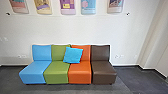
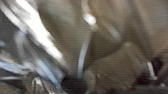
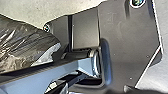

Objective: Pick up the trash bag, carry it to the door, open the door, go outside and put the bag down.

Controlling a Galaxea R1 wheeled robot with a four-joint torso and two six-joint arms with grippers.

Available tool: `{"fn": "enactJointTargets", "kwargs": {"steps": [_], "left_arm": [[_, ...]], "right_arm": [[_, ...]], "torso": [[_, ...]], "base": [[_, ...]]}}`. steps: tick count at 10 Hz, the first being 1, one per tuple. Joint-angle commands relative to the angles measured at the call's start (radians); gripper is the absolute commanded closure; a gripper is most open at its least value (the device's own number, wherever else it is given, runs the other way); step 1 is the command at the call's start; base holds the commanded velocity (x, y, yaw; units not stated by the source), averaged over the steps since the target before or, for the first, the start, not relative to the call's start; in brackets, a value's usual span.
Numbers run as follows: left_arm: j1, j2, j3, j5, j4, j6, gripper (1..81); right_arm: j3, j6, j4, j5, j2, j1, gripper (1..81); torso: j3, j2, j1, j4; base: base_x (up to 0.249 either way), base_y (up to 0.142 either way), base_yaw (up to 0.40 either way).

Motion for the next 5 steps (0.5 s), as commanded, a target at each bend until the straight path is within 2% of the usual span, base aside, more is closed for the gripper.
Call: {"fn": "enactJointTargets", "kwargs": {"steps": [1,3,5], "left_arm": [[-0.043,0.007,0.003,0.071,0.008,0.005,81.1],[-0.043,0.012,-0.003,0.069,0.008,0.007,81.1],[-0.035,0.013,-0.003,0.043,0.008,0.031,81.1]], "right_arm": [[-0.007,-0.003,-0.005,-0.065,-0.005,0.034,1.0],[-0.055,-0.001,0.003,-0.064,0.029,0.029,1.0],[-0.140,-0.001,0.005,-0.064,0.089,0.026,1.0]], "torso": [[-0.003,0.000,0.000,0.000],[0.025,-0.001,-0.001,0.000],[0.030,-0.001,-0.002,0.000]], "base": [[0.000,0.000,0.000],[0.000,0.000,0.000],[0.000,0.000,0.000]]}}
